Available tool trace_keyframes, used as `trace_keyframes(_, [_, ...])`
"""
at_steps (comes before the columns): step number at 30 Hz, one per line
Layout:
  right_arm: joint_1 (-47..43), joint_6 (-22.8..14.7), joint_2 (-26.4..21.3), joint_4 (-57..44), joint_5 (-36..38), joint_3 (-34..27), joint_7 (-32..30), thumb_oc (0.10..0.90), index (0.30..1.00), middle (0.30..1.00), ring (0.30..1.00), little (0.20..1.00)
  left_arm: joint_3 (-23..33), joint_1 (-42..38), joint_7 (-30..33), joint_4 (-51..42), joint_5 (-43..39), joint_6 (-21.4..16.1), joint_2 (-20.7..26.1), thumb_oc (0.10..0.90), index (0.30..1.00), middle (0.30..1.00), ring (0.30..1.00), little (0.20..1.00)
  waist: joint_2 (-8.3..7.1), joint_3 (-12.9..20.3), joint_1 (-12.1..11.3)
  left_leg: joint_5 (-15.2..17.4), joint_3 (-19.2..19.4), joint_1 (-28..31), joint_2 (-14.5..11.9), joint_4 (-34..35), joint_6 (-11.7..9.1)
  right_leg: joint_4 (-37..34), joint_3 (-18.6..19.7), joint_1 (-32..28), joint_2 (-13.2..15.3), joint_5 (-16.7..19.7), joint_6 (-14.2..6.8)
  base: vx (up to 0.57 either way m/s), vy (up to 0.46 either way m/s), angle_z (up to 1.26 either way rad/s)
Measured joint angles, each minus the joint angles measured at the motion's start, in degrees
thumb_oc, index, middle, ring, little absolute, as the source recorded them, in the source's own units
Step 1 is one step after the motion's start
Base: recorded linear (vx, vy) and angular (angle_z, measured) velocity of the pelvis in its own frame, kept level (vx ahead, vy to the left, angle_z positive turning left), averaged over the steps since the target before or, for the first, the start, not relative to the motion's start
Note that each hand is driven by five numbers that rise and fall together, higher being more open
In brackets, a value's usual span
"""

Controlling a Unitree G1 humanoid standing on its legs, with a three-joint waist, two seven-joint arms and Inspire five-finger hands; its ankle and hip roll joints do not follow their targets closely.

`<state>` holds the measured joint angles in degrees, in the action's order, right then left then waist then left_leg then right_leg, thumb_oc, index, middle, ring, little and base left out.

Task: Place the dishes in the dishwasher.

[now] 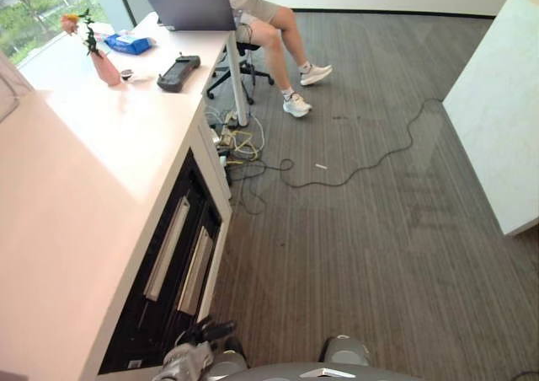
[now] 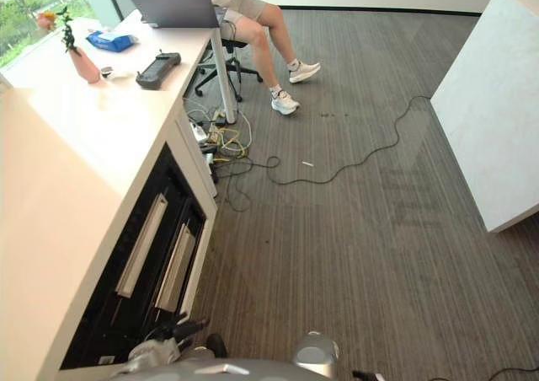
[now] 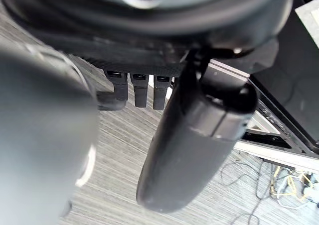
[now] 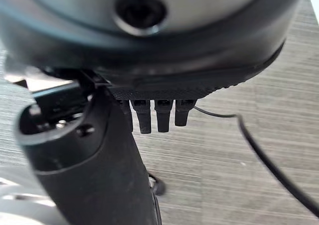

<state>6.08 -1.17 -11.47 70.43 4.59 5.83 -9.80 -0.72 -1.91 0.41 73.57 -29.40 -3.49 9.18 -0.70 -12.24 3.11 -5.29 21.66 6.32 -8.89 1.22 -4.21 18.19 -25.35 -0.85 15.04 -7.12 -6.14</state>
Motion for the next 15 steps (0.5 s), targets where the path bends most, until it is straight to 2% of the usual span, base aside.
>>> trace_keyframes(1, [-0.16, 0.2, -2.05, 0.52, 0.26, -0.08, -0.06, 0.8, 0.9, 0.9, 0.9, 0.9, -0.66, 0.4, 0.11, -0.23, 0.34, 0.13, -0.71, 0.8, 0.9, 0.9, 0.9, 0.9, 1.5, 0.83, -0.34, -0.45, -0.66, -0.07, -1.25, 0.24, -1.25, 0.51, 1.38, -0.01, -1.33, -0.43, 0.39, -0.05, -0.377, 0.23])
trace_keyframes(2, [-0.11, 0.19, -2.93, -0.44, 0.36, 0.01, 0.24, 0.8, 0.9, 0.9, 0.9, 0.9, -0.94, 0.47, 0.11, -0.24, 0.92, 0.04, -0.7, 0.8, 0.9, 0.9, 0.9, 0.9, 1.97, 1.34, -0.39, -0.87, -0.79, -0.54, -1.67, -0.58, -1.95, -0.18, 3.89, -0.07, -2.17, -1.25, 0.79, -0.07, -0.426, 0.12])
trace_keyframes(4, [-0.74, -0.55, -4.68, -2.26, 0.51, 0.82, 1.13, 0.8, 0.9, 0.9, 0.9, 0.9, -0.53, 0.8, 0.6, 0.18, 1.96, -0.2, -1.29, 0.8, 0.9, 0.9, 0.9, 0.9, 2.57, 2.87, -1.34, -0.48, -0.41, -1.41, -4.3, -2.89, -2.87, -3.1, 5.43, -0.25, -5.34, -1.21, 1.47, -0.05, -0.446, -0.26])
trace_keyframes(6, [-1.3, -0.58, -4.52, -2.0, 0.41, 3.67, 2.14, 0.8, 0.9, 0.9, 0.9, 0.9, -0.05, 1.04, 0.96, 1.45, 2.03, -0.37, -1.27, 0.8, 0.9, 0.9, 0.9, 0.9, 2.1, 5.08, -2.88, -1.08, 0.36, -2.23, -5.93, -3.96, -3.87, -5.95, 6.23, -0.46, -7.64, -0.49, 2.53, -0.02, -0.295, -0.38])
trace_keyframes(7, [-1.25, -0.61, -4.07, -1.79, -0.02, 5.43, 3.21, 0.8, 0.9, 0.9, 0.9, 0.9, 0.12, 0.85, 1.38, 1.35, 1.95, -0.75, -0.98, 0.8, 0.9, 0.9, 0.9, 0.9, 0.93, 6.65, -3.8, -2.58, 0.19, -3.31, -7.18, -5.25, -4.76, -7.91, 6.4, -0.82, -9.06, 0.66, 3.33, -0.01, -0.214, -0.16])
trace_keyframes(8, [-1.23, -0.66, -4.12, -1.25, -0.01, 6.37, 3.89, 0.8, 0.9, 0.9, 0.9, 0.9, 0.02, 0.9, 1.6, 1.26, 1.89, -1.04, -0.64, 0.8, 0.9, 0.9, 0.9, 0.9, 0.93, 7.02, -4.13, -3.11, -0.24, -3.11, -7.8, -5.27, -4.98, -8.98, 6.19, -1.82, -9.9, 0.94, 3.63, -0.04, -0.29, -0.03])
trace_keyframes(9, [-0.79, -0.58, -4.2, -0.88, -0.01, 6.59, 4.76, 0.8, 0.9, 0.9, 0.9, 0.9, -0.05, 1.35, 1.64, 1.13, 1.84, -1.0, -0.4, 0.8, 0.9, 0.9, 0.9, 0.9, 0.16, 7.73, -4.35, -3.14, -0.06, -2.95, -8.29, -4.89, -5.04, -10.5, 5.8, -2.73, -10.56, 1.74, 4.49, -0.03, -0.193, 0.11])
trace_keyframes(10, [-0.72, -0.74, -4.32, -0.21, -0.03, 6.74, 5.1, 0.8, 0.9, 0.9, 0.9, 0.9, -0.71, 1.56, 1.68, 0.92, 1.74, -1.03, -1.13, 0.8, 0.9, 0.9, 0.9, 0.9, 0.38, 7.88, -4.36, -3.75, -0.14, -2.64, -8.32, -4.45, -5.11, -10.87, 5.35, -3.31, -11.08, 1.77, 4.5, -0.04, -0.219, 0.17])
trace_keyframes(11, [-0.46, -0.82, -4.38, 0.69, -0.03, 6.71, 5.42, 0.8, 0.9, 0.9, 0.9, 0.9, -1.51, 1.59, 1.77, 0.86, 1.86, -0.94, -1.1, 0.8, 0.9, 0.9, 0.9, 0.9, 1.24, 8.31, -4.01, -3.66, -0.22, -2.46, -8.84, -4.22, -5.33, -11.91, 4.98, -3.99, -11.93, 1.85, 4.27, -0.01, -0.059, 0.14])
trace_keyframes(12, [-0.47, -0.55, -4.23, 1.24, -0.01, 6.67, 5.77, 0.8, 0.9, 0.9, 0.9, 0.9, -2.33, 1.7, 1.66, 0.77, 1.89, -0.91, -0.47, 0.8, 0.9, 0.9, 0.9, 0.9, 0.97, 8.35, -4.2, -3.5, -0.13, -2.26, -9.12, -3.69, -5.57, -12.82, 4.96, -4.31, -12.22, 2.23, 4.36, -0.01, -0.081, 0.09])
trace_keyframes(13, [-0.35, -0.62, -4.25, 2.56, 0.03, 6.41, 6.15, 0.8, 0.9, 0.9, 0.9, 0.9, -3.4, 1.7, 1.58, 0.57, 2.27, -0.73, -0.59, 0.8, 0.9, 0.9, 0.9, 0.9, 1.81, 8.51, -4.02, -3.66, -0.08, -1.77, -9.17, -2.45, -5.76, -13.34, 4.94, -4.33, -12.66, 2.55, 4.36, 0.0, -0.052, 0.0])
trace_keyframes(15, [-0.87, -0.45, -4.05, 5.0, 0.19, 4.0, 6.81, 0.8, 0.9, 0.9, 0.9, 0.9, -5.98, 1.59, 0.81, -0.19, 3.58, -0.24, -0.69, 0.8, 0.9, 0.9, 0.9, 0.9, 2.53, 8.53, -3.76, -3.67, -0.08, -1.36, -8.94, -1.34, -5.84, -13.82, 4.97, -4.43, -12.63, 2.87, 4.01, 0.0, 0.0, 0.0])
